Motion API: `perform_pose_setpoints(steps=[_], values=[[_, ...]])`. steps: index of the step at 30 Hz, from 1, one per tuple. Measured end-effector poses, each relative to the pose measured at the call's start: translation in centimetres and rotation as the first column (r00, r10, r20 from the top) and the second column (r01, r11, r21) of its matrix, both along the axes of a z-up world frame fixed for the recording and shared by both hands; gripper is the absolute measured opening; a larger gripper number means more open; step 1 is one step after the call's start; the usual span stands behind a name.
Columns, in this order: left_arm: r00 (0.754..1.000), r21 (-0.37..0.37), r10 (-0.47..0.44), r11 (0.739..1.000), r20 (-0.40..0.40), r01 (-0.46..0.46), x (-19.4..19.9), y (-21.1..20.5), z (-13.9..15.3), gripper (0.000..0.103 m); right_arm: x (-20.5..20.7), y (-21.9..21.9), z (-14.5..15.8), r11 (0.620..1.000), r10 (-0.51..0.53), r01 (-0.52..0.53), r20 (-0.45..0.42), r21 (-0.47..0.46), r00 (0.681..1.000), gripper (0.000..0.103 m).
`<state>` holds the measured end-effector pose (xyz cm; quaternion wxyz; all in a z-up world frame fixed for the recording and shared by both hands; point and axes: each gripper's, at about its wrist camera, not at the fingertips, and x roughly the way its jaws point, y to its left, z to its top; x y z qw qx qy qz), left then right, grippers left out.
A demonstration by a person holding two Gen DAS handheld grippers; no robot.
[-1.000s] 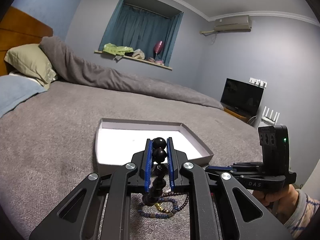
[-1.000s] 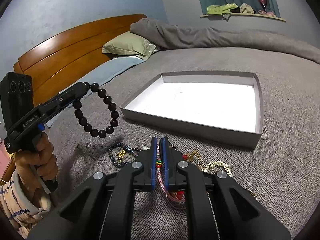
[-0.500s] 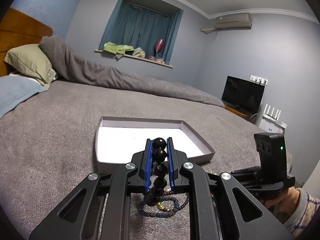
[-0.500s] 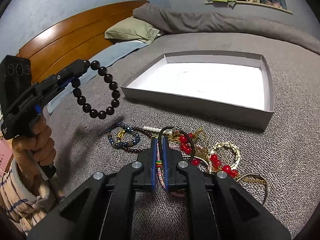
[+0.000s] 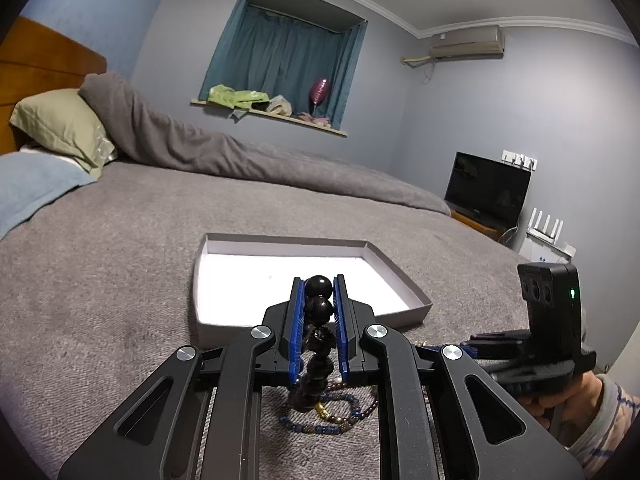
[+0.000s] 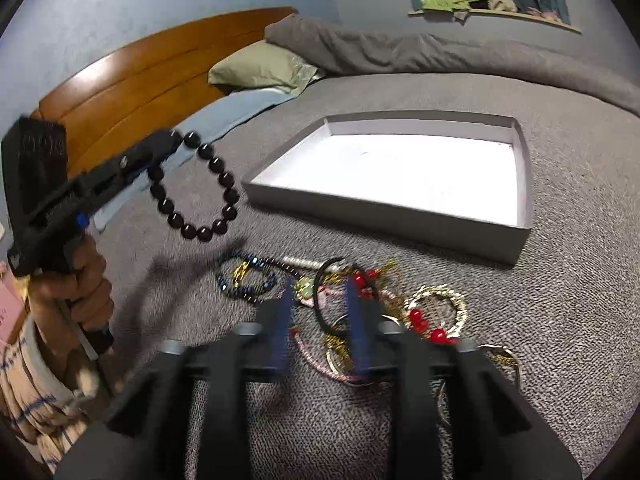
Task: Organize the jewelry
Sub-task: 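Carry the black cord ring with the right gripper while the left carries the bracelet over the tray, then open both grippers, dropping the black bracelet and cord ring into the tray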
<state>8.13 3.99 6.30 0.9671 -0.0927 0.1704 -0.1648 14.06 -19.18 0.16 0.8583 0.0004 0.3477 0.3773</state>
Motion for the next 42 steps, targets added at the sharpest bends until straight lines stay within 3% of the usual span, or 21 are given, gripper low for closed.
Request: perform_pose_setpoints(steps=[3,5,10,14,19,32,37,42], values=[[1.000,0.002,-0.001,1.000,-0.001,0.001,0.0,0.0,-0.1,0.015,-0.5,1.2,-0.5,0.998,0.012,-0.009,0.033,-0.067,0.999,0.034],[1.000,0.002,-0.001,1.000,0.000,0.001,0.0,0.0,0.0,0.015,-0.5,1.9,-0.8,0.995,0.011,-0.006,0.044,-0.103,0.999,0.025],[1.000,-0.001,0.001,1.000,0.000,-0.001,0.0,0.0,-0.1,0.015,-0.6,3.0,-1.7,0.980,0.011,0.006,0.083,-0.198,0.997,0.017],[1.000,-0.001,0.001,1.000,0.000,-0.001,0.0,0.0,-0.1,0.015,-0.7,3.7,-2.0,0.973,0.022,0.002,0.098,-0.232,0.995,0.003],[1.000,-0.005,0.003,1.000,0.004,-0.003,0.1,0.0,0.0,0.015,-0.9,3.0,-0.7,0.983,0.008,0.017,0.136,-0.182,0.991,0.003],[0.999,-0.053,-0.014,0.998,0.034,0.016,2.1,0.7,1.0,0.015,1.4,-0.6,5.9,0.992,-0.116,0.097,0.277,0.079,0.954,0.003],[0.999,-0.084,-0.008,0.996,0.046,0.012,4.4,1.1,1.3,0.015,3.2,-0.9,5.9,0.988,-0.151,0.135,0.271,0.078,0.951,0.003],[0.998,-0.100,-0.002,0.995,0.067,0.009,6.4,1.0,1.6,0.015,5.7,-0.1,4.9,0.985,-0.169,0.169,0.258,0.022,0.951,0.003]])
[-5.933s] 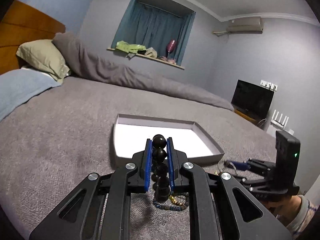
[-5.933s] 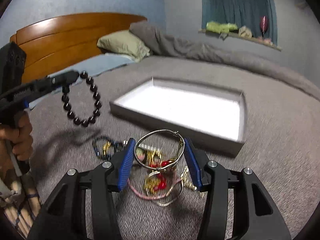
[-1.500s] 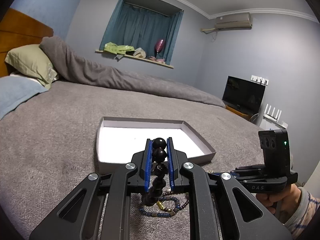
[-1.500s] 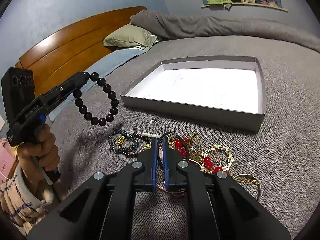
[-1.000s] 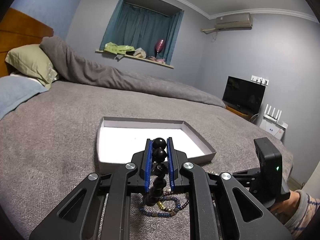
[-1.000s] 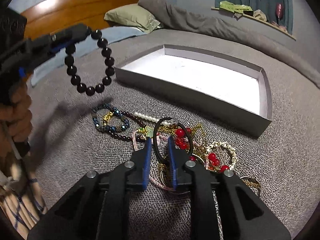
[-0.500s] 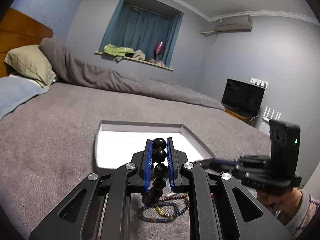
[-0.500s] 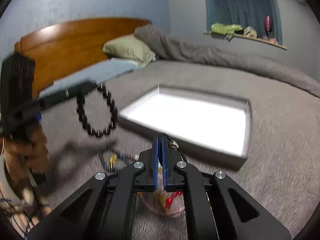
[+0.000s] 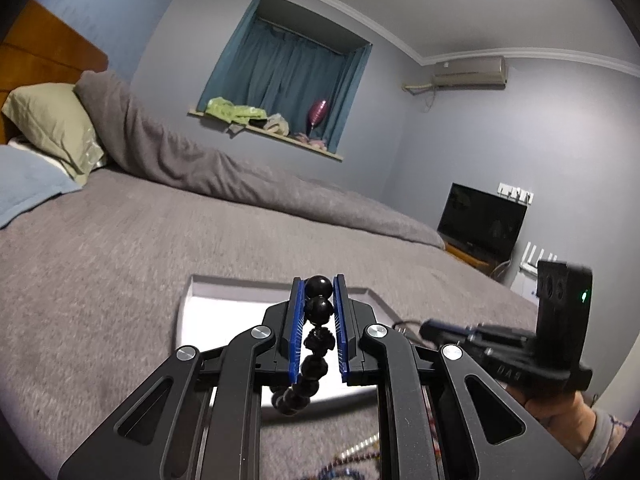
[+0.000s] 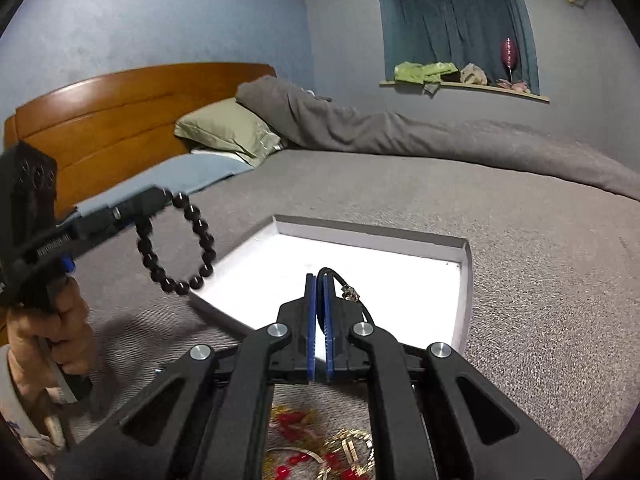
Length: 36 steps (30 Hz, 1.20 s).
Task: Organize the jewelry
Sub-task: 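Open both grippers, dropping the black bracelet and cord ring into the tray, then move both open grippers back above the jewelry pile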
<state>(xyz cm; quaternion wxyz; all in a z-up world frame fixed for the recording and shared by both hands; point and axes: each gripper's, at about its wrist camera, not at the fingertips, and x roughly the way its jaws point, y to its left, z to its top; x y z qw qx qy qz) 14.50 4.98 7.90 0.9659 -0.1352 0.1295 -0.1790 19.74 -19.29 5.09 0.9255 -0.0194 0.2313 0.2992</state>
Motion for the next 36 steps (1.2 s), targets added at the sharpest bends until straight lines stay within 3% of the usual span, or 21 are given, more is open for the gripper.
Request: perform_pose_setpoints(steps=[6,8,12,16,18,20,22,26,29,36], values=[[1.000,-0.016,0.005,1.000,-0.027,-0.006,3.1,0.1,-1.1,0.015,3.2,1.4,-2.0,0.995,-0.049,0.045,-0.042,-0.090,0.998,0.003],[0.995,-0.008,0.011,1.000,-0.097,-0.012,4.7,0.2,-2.3,0.015,4.5,2.0,-3.0,0.990,-0.067,0.058,-0.070,-0.132,0.995,0.003],[0.948,0.080,0.058,0.996,-0.314,-0.035,7.9,-0.2,-5.8,0.015,6.0,2.3,-5.3,0.982,-0.076,0.045,-0.159,-0.186,0.984,0.003],[0.924,0.100,0.062,0.995,-0.378,-0.026,8.6,-0.3,-6.8,0.018,6.2,2.4,-5.7,0.982,-0.069,0.035,-0.182,-0.187,0.981,0.005],[0.921,0.111,0.070,0.993,-0.384,-0.029,8.5,-0.4,-6.9,0.028,6.1,2.4,-5.5,0.983,-0.066,0.033,-0.178,-0.183,0.982,0.014],[0.918,0.120,0.081,0.992,-0.388,-0.037,8.5,-0.5,-6.9,0.053,5.5,2.4,-5.3,0.984,-0.061,0.031,-0.168,-0.178,0.984,0.028],[0.923,0.116,0.087,0.992,-0.375,-0.046,8.0,-0.3,-6.6,0.062,5.0,2.2,-4.9,0.987,-0.052,0.028,-0.152,-0.158,0.987,0.032],[0.940,0.149,0.100,0.987,-0.327,-0.054,6.7,-0.3,-5.8,0.068,3.8,1.3,-3.8,0.993,-0.052,0.040,-0.111,-0.108,0.992,0.043],[0.949,0.189,0.110,0.980,-0.294,-0.054,5.4,-0.6,-5.6,0.069,2.6,0.6,-3.3,0.996,-0.052,0.045,-0.085,-0.082,0.995,0.057],[0.962,0.185,0.109,0.981,-0.249,-0.064,2.7,0.0,-4.8,0.080,0.3,-0.5,-2.6,0.998,-0.045,0.043,-0.049,-0.043,0.998,0.065]])
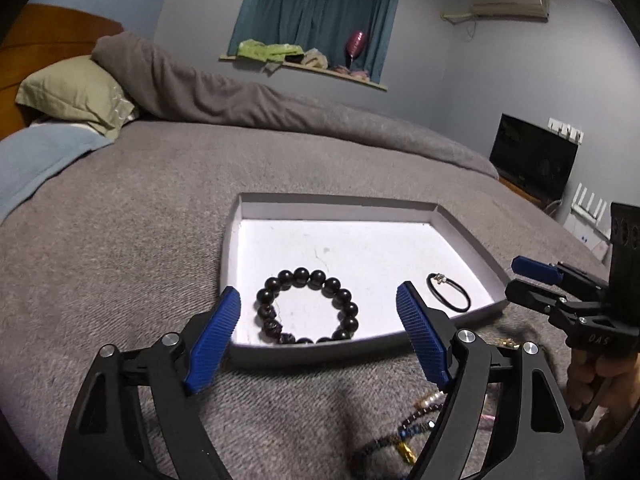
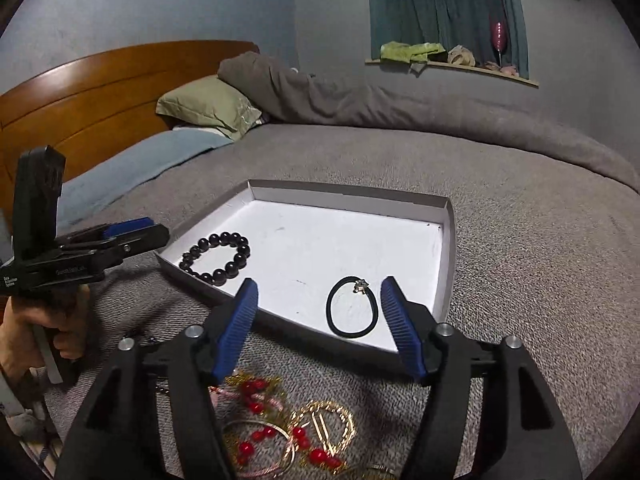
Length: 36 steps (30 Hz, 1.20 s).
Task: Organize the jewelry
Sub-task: 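Move both open grippers back above the jewelry pile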
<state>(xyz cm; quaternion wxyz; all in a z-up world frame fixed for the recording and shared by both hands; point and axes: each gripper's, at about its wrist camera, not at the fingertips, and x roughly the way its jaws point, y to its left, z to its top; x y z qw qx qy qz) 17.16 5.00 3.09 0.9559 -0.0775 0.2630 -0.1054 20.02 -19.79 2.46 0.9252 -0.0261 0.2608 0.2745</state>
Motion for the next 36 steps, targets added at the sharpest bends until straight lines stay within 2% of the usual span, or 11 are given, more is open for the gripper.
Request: perform_pose_setpoints(steps=[5,13,16,23,30,36], values=[[1.000,0.036,-0.003,0.999,0.019,0.002,-1.6,-0.1,0.2,0.080,-0.9,-0.8,0.4,0.999,-0.009,0.009,-0.007,0.047,1.000,0.072],[0.999,0.102,-0.039,0.994,0.008,0.038,-4.1,-0.9,-0.6,0.080,-3.0,-0.9,0.1,0.998,-0.002,0.004,-0.021,0.068,1.000,0.080],[0.999,0.121,-0.053,0.991,0.009,0.051,-5.3,-1.0,-1.0,0.080,-4.6,-0.7,-0.3,0.999,0.014,-0.013,-0.020,0.053,1.000,0.080],[0.996,0.099,-0.085,0.991,-0.010,0.086,-7.2,-1.4,-1.8,0.080,-7.0,-0.1,-1.0,0.999,0.035,-0.035,-0.010,0.017,0.999,0.080],[0.990,0.133,-0.143,0.981,-0.018,0.144,-8.4,-2.9,-2.7,0.080,-7.6,0.2,-1.3,0.999,0.036,-0.036,-0.011,0.005,0.999,0.080],[0.988,0.138,-0.153,0.978,-0.025,0.155,-8.2,-3.4,-3.0,0.080,-7.7,0.0,-1.3,0.999,0.035,-0.035,-0.016,0.010,0.999,0.080]])
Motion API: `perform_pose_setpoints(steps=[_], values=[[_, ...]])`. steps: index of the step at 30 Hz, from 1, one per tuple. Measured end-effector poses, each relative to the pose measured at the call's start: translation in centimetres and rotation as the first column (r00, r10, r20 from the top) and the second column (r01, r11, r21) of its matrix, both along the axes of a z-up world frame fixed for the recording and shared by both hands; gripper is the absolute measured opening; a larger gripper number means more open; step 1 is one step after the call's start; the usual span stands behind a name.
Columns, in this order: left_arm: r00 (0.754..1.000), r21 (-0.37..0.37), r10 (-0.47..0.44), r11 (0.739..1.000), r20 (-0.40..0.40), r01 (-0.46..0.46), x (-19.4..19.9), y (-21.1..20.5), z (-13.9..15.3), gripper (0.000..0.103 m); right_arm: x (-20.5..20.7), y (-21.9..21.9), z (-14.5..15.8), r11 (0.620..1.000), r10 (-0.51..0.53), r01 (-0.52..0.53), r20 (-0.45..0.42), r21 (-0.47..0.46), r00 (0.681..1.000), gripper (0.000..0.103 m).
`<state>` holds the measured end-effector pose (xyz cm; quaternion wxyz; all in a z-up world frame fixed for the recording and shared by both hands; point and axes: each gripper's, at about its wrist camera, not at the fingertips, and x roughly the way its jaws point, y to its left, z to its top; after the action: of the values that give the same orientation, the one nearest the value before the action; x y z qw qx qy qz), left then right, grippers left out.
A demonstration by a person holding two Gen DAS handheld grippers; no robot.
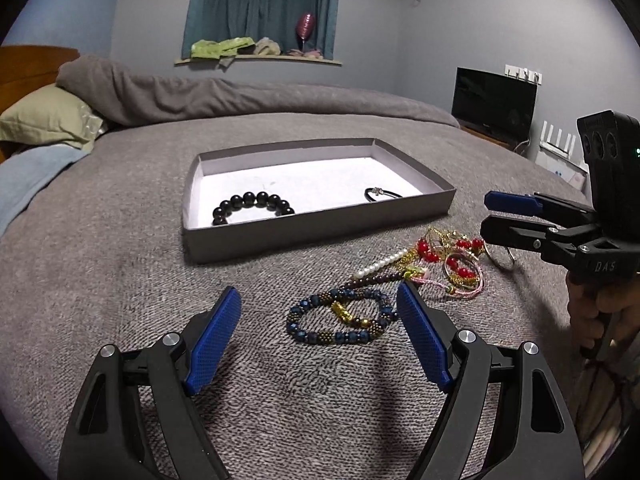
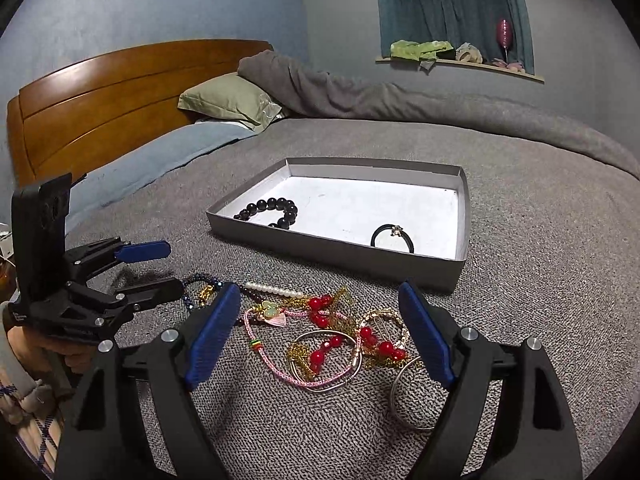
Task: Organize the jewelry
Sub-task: 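Move both open grippers back above the jewelry pile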
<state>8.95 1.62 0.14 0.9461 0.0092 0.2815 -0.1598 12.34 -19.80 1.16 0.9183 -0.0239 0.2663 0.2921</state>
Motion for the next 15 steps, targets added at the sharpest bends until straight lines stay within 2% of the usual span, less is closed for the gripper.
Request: perform_pose_setpoints(steps=[15], values=[[0.999,0.018,-0.040,0.999,-0.004,0.040,-0.22,-1.02,-0.32,0.080,-0.31,0.56,-0.13,0.999,0.029,-0.029,-0.012,-0.014,1.000,0.080]])
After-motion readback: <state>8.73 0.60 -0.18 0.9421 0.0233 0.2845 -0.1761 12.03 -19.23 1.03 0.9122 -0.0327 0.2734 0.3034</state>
